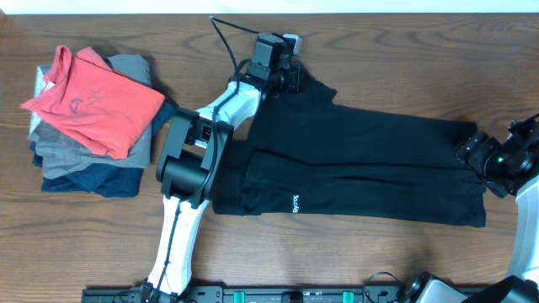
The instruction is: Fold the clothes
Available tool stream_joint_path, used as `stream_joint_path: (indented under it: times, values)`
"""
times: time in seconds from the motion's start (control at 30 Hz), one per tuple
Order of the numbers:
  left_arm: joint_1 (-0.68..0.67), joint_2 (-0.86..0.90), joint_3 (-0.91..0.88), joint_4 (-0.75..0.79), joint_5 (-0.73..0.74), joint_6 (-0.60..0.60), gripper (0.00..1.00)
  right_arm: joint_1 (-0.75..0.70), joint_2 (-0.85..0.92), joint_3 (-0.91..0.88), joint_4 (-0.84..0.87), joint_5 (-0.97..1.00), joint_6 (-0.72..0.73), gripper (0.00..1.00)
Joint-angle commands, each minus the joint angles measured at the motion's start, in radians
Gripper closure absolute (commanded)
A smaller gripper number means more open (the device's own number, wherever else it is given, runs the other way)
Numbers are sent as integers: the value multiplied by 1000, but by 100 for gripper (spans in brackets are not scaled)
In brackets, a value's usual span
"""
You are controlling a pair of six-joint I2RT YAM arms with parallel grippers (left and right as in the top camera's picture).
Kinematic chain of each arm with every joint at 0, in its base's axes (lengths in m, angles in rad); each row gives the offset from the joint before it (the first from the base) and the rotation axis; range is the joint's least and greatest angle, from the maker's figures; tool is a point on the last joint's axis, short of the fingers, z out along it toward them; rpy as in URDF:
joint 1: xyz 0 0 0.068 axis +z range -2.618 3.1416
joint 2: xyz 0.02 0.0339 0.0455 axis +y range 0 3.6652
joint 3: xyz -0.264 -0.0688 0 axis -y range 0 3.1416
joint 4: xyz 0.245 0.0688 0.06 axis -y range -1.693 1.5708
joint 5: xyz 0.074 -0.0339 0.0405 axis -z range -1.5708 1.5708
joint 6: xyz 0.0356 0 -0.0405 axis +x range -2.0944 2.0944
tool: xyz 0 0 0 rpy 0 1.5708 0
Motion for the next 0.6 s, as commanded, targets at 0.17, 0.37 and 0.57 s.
stream_joint_path:
  times: [0.17,0.37,0.57]
  values:
    - [35,-80,28,-62,177,-122,94,13,97,-6,116,17,-16,19]
    - [40,-167,28,-243,190,-120,94,52,245,-3,400,20,-50,12]
    - [40,-222,28,-410,190,-120,94,79,408,-3,641,74,-62,11]
